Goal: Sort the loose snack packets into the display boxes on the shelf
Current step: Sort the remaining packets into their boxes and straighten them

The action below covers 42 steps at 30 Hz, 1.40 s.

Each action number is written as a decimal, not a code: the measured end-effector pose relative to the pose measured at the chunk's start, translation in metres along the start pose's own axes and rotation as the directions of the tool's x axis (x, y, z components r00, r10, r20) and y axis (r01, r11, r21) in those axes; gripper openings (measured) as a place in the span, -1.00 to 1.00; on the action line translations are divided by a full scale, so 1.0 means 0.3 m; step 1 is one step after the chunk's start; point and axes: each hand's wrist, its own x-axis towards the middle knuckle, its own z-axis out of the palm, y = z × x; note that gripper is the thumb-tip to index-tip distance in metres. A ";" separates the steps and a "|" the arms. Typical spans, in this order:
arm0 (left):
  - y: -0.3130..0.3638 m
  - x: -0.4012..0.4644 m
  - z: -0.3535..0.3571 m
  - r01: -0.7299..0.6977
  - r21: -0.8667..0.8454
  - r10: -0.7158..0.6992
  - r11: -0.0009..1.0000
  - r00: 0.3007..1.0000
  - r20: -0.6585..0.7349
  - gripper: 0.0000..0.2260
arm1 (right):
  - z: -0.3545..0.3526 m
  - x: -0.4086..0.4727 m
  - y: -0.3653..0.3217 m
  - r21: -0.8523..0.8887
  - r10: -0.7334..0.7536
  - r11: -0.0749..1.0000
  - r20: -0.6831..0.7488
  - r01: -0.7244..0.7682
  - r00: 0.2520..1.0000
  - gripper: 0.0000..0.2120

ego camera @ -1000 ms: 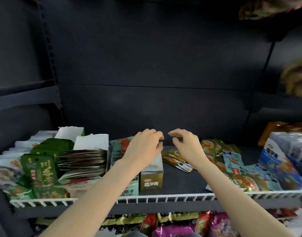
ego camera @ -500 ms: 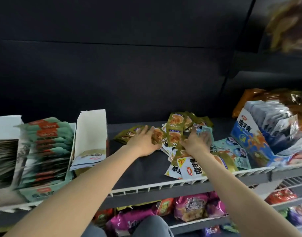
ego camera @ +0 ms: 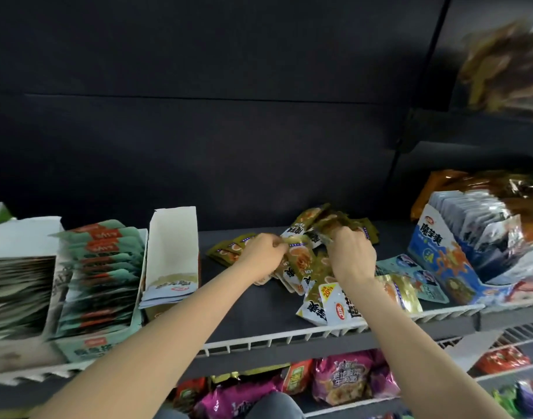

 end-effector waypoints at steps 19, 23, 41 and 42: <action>-0.049 -0.392 -0.532 -0.330 0.310 0.441 0.892 0.785 -0.435 -0.69 | -0.326 -0.171 -0.496 0.973 -0.307 0.165 0.207 -0.162 0.929 -0.72; -0.132 -0.449 -0.674 -0.262 0.397 0.442 0.880 0.760 -0.477 -0.76 | -0.299 -0.197 -0.638 0.882 -0.416 0.444 0.046 0.159 0.908 -0.76; -0.277 -0.478 -0.786 -0.031 0.429 0.153 0.903 0.955 -0.253 -0.86 | -0.193 -0.240 -0.785 0.621 -0.635 0.620 0.039 0.478 0.772 -0.83; -0.271 -0.481 -0.781 -0.023 0.455 0.152 0.890 0.956 -0.249 -0.85 | -0.193 -0.239 -0.779 0.628 -0.630 0.621 0.043 0.469 0.775 -0.82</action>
